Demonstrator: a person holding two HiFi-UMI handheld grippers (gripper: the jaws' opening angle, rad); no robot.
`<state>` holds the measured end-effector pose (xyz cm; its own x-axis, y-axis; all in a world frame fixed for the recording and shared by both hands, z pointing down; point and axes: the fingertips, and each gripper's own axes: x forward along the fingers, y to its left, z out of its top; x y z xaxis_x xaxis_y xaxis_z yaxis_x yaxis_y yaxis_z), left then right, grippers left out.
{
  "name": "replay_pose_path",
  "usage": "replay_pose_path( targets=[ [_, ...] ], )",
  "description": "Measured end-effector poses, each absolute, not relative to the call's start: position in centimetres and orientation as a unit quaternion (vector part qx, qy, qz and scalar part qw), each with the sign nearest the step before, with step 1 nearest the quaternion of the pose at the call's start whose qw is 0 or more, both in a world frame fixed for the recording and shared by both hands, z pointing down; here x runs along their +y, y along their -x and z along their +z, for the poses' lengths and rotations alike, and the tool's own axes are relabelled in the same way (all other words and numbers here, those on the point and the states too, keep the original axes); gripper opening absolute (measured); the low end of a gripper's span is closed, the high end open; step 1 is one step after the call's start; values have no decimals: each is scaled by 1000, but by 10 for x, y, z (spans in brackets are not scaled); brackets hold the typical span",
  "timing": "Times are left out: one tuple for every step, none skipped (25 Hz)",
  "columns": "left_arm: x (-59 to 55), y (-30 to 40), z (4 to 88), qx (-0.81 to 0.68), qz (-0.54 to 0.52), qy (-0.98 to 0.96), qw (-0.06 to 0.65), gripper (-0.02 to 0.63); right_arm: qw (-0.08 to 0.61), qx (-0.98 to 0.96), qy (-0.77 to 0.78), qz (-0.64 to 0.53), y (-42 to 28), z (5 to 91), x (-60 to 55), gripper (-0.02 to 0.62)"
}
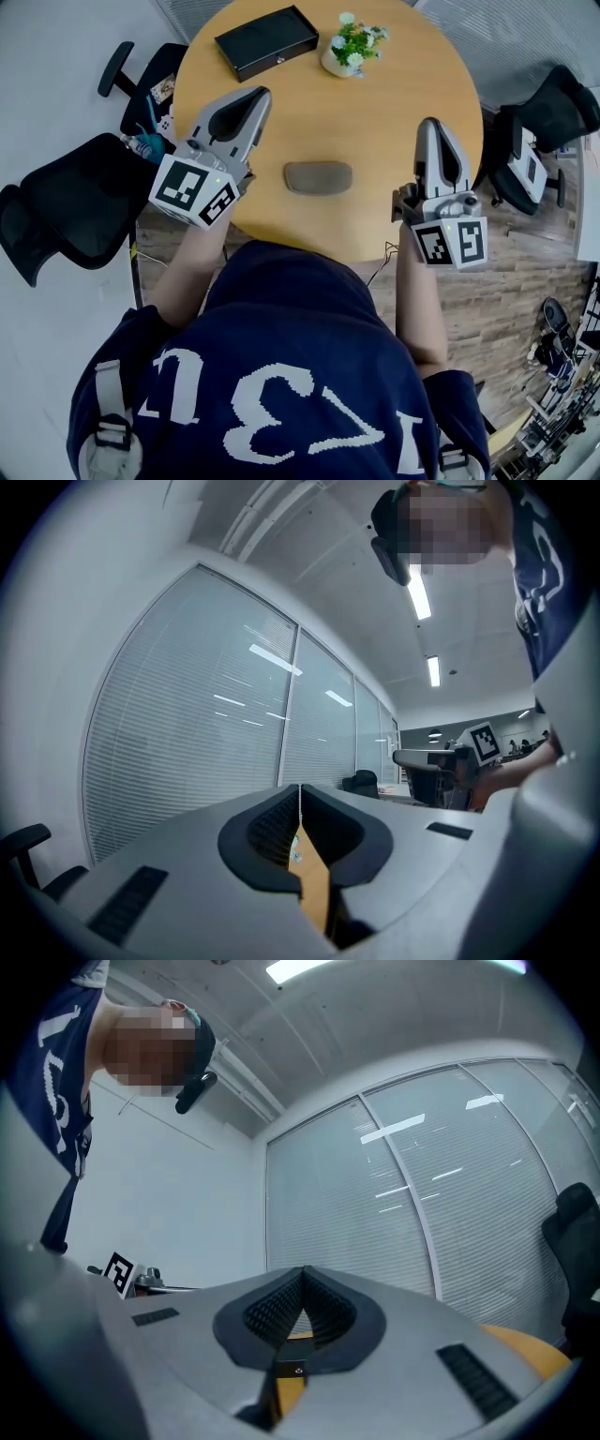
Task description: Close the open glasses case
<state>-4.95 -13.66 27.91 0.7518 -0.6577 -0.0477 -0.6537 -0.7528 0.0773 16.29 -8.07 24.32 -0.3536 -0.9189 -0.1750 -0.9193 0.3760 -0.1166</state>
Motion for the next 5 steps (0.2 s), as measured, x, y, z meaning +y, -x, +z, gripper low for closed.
replay_pose_path(
  targets=[
    [-137,48,280,-350,-35,-936,26,20,105,823,559,0,-163,244,-81,23],
    [-137,47,280,-349,-34,-936,25,20,105,823,559,0,-164,245,-82,23],
    [-137,46,280,-348,-33,-937,24,20,105,823,559,-1,-164,246,-82,23],
    [-137,45,280,-347,-33,-937,23,20,104,823,559,-1,-164,247,-82,23],
    [-137,44,281,-346,-32,-937,22,20,104,823,559,-2,-165,247,-82,23]
  ],
)
